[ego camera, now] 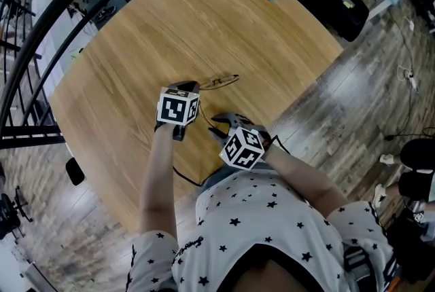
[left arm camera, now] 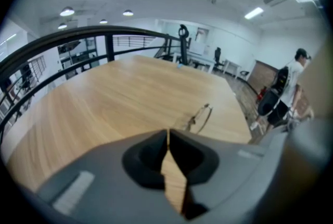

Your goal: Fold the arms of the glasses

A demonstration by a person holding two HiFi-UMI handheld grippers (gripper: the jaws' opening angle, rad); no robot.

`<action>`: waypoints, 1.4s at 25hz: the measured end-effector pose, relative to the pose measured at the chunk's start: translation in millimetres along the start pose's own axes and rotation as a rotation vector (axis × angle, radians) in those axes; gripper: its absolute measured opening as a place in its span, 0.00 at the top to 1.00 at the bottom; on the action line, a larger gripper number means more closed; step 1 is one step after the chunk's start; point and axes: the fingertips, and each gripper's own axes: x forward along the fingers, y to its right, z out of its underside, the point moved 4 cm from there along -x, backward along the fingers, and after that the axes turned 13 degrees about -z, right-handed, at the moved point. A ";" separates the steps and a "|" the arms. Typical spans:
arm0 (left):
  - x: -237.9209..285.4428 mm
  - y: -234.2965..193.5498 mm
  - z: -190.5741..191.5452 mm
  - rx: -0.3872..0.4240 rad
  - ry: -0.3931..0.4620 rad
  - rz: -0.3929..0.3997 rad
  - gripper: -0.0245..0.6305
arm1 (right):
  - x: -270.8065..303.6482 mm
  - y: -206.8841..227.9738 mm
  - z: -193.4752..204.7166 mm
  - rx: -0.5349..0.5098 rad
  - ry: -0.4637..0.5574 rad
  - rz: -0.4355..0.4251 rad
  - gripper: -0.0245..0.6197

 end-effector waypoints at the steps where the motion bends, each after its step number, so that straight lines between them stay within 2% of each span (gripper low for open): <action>1: 0.8 0.9 0.4 0.010 -0.004 0.003 0.93 | 2.3 0.1 1.7 0.001 -0.007 0.001 0.81; 6: 2.6 2.1 0.0 0.034 -0.013 0.011 0.95 | 8.8 4.3 8.8 0.012 -0.033 0.015 0.84; 10: 2.3 2.8 -1.2 0.046 -0.019 0.009 0.95 | 10.4 2.1 9.3 0.035 -0.018 -0.018 0.84; 12: 2.0 3.1 -1.2 0.055 -0.021 0.007 0.95 | 13.3 -1.5 8.6 0.029 -0.022 -0.031 0.81; 17: 2.1 5.2 -0.5 0.070 -0.023 0.005 0.95 | 24.8 -5.0 12.2 0.008 -0.054 -0.030 0.83; 25: 2.0 8.4 -0.9 0.151 -0.020 -0.012 0.95 | 20.1 -1.3 19.1 0.009 -0.068 0.010 0.87; 35: 1.4 7.9 -1.7 0.168 -0.012 -0.007 0.95 | 2.1 18.9 31.5 0.083 -0.064 0.088 0.89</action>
